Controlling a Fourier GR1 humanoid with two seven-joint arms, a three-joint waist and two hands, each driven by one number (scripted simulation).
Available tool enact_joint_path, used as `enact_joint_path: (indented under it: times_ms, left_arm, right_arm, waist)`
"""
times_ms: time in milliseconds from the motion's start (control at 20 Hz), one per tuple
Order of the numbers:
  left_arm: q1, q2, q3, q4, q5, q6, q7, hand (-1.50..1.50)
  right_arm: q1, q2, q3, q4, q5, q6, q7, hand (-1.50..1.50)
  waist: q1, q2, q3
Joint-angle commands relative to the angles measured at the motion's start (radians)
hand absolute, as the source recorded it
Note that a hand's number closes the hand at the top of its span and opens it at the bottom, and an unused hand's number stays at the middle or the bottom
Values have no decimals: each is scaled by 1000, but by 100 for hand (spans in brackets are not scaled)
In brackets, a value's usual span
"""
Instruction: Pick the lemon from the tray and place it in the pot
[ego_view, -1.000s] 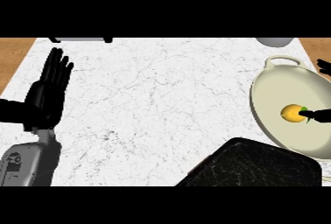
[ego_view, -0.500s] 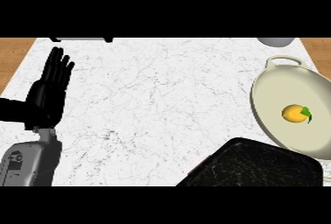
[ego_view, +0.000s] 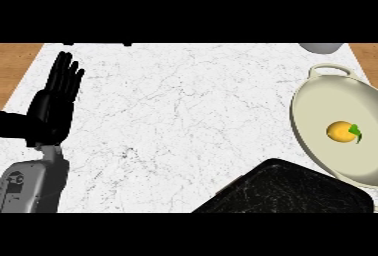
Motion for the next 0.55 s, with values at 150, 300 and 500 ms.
enact_joint_path:
  times_ms: [150, 300, 500]
  left_arm:
    - [13, 5, -1, -14, 2, -13, -10, 0]
    - [23, -28, -26, -36, -12, 15, 4, 0]
    - [-28, -4, -3, 13, -2, -3, -3, 0]
  right_arm:
    - [45, -95, -39, 60, -37, 116, -78, -150]
    - [76, -109, -47, 65, -48, 135, -93, -150]
    - [83, -110, -48, 66, -52, 118, -88, -150]
  waist:
    - [8, 5, 4]
    - [9, 4, 6]
    - [4, 10, 7]
